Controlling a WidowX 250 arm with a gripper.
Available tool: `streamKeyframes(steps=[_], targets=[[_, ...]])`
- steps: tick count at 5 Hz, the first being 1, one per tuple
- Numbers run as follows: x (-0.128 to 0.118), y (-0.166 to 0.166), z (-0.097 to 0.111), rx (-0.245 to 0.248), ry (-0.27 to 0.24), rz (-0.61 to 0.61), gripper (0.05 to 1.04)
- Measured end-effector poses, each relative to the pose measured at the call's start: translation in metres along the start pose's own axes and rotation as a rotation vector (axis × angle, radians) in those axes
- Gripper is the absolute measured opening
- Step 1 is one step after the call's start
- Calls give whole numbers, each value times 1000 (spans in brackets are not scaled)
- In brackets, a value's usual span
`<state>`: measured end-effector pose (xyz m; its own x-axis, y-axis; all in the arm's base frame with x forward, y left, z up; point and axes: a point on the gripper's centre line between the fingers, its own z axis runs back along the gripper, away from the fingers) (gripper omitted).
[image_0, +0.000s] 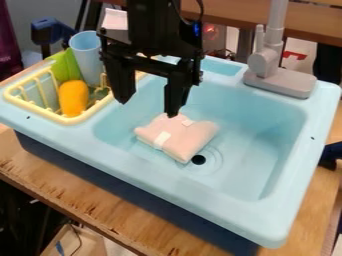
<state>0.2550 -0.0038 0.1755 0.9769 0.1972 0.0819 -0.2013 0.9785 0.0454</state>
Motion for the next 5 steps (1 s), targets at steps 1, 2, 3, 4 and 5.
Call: streamKeyframes(steps=[1, 2, 3, 4, 5], targets=[[-1, -1, -6, 0, 22, -2, 1001], [14, -4, -16, -48, 13, -27, 1001], [34, -1, -25, -80, -16, -28, 1001], [51, -5, -46, -98, -2, -55, 1001], [66, -9, -60, -97, 20, -70, 1001]])
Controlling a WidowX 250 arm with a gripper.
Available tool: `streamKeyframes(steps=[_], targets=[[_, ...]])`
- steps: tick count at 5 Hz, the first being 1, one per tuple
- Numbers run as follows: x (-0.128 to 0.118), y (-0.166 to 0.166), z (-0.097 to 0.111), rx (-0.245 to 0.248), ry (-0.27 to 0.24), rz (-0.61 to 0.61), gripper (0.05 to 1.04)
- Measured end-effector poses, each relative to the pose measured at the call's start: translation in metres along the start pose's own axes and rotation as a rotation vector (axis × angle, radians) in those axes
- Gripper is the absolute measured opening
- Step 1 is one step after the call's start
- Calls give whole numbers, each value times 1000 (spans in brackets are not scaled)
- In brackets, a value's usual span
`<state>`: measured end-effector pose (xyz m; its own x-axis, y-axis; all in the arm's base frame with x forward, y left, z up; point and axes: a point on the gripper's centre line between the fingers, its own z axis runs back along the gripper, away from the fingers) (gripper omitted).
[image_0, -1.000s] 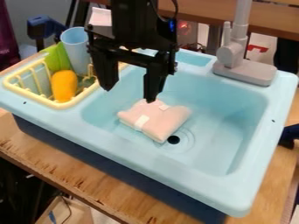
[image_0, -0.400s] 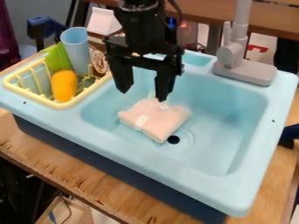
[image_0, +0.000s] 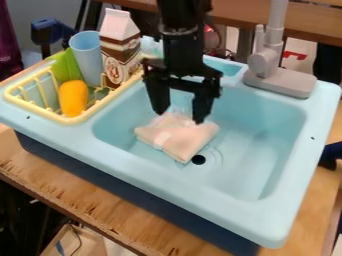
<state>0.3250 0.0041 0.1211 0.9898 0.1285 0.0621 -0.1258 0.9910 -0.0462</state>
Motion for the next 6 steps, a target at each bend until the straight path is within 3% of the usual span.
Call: streamKeyframes(steps=[2, 3, 4, 6], targets=[[17, 4, -18, 39, 21, 0, 1001], [20, 4, -37, 41, 41, -4, 1001], [19, 4, -41, 37, 37, 4, 1001], [-11, 7, -37, 47, 85, 81, 1001]])
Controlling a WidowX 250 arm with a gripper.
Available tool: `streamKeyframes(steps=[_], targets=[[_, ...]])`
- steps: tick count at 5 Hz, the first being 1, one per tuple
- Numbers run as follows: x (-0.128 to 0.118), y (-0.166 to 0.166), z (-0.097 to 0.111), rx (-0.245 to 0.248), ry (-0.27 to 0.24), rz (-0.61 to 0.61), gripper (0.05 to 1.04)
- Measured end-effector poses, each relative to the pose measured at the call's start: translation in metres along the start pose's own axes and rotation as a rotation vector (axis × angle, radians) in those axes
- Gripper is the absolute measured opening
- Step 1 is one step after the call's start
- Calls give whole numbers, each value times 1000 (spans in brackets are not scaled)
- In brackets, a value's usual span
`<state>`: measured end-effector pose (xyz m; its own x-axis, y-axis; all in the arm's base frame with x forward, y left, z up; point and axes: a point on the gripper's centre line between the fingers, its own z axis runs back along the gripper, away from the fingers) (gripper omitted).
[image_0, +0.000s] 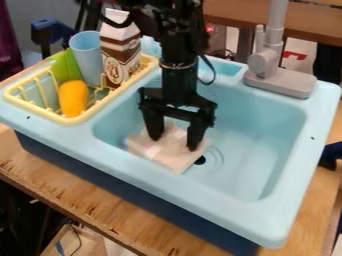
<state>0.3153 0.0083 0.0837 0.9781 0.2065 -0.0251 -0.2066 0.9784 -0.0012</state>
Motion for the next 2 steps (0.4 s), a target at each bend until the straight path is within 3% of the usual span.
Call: streamKeyframes(steps=[2], targets=[[-39, 13, 0, 137, 93, 159, 1001]])
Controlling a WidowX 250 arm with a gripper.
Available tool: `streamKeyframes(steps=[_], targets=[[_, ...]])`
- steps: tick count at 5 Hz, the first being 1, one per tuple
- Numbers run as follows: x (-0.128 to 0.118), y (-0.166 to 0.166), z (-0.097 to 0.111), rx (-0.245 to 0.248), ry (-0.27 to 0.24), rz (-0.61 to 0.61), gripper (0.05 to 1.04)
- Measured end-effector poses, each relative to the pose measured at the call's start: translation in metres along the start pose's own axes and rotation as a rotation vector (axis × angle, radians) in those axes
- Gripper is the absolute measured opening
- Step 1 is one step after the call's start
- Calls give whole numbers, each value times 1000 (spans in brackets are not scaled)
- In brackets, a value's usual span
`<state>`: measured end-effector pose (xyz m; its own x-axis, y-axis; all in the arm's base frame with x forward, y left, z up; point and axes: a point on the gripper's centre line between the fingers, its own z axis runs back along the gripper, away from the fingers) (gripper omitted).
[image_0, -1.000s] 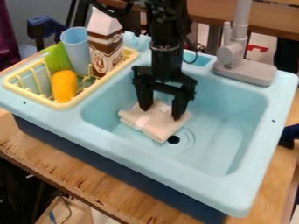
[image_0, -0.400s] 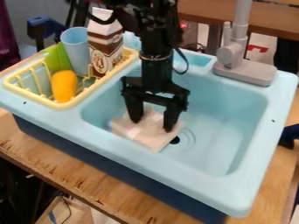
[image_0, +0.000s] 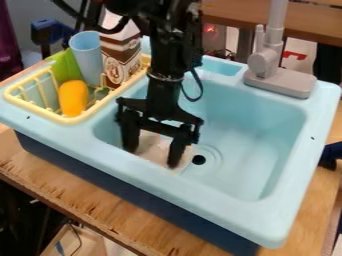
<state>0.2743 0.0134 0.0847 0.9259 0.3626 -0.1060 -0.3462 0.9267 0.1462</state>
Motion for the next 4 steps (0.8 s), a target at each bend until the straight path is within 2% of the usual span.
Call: streamKeyframes(steps=[1, 2, 3, 4], targets=[[1, 1, 2, -9, -7, -12, 1001], [24, 0, 22, -130, -94, -52, 1001], [26, -1, 71, -201, -220, -166, 1001], [6, 11, 98, -182, -245, -168, 1001]])
